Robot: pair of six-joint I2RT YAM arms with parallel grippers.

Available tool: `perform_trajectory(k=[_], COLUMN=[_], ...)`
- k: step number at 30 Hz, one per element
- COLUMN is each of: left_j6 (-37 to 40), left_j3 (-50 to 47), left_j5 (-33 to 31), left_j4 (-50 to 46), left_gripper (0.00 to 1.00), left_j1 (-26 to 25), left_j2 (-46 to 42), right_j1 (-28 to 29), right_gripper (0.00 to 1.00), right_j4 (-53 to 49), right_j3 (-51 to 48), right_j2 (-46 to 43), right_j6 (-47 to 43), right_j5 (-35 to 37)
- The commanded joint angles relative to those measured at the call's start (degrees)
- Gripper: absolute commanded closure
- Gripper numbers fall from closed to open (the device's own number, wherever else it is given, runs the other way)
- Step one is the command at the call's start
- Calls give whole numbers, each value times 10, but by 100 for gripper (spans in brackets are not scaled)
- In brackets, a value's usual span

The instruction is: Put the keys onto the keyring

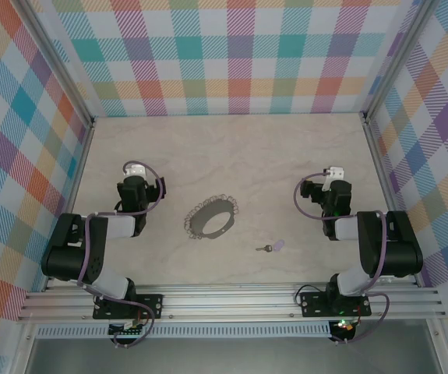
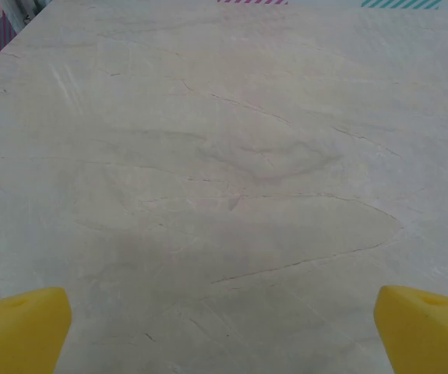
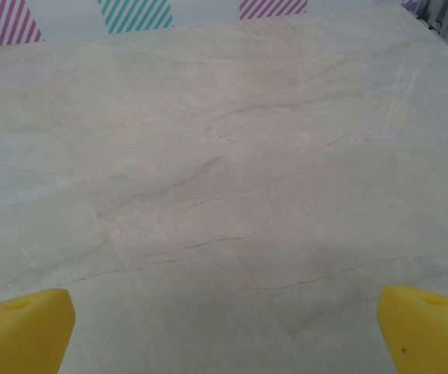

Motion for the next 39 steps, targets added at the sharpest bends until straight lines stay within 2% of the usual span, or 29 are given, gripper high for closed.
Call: perform_trajectory(k=[1,12,22,26,30,35,39], left_j6=[-2,-4,0,1,-2,-9,-52], left_j3=[4,6,19,21,46,56,99], left_j5=[2,4,35,34,27,13,16], left_j4=[-1,-3,-24,-35,-92,-136,-225], left_gripper=[0,0,0,3,4,5,7], left_j1=[4,5,12,12,12,12,11], left_j2=[4,3,6,0,-23,-69,-108], right_j1=[3,3,3,3,3,3,3], right_gripper=[0,0,0,2,5,5,5], right_j4=[7,6,0,2,-52,-122,-291], right_j3=[9,9,12,11,25,44,110], right_j2=[-6,-6,-4,-9,-42,-87,-125], right_j6=[0,1,2,1,-3,7,54], right_j5=[-2,-2,-2,-9,-15,13,26])
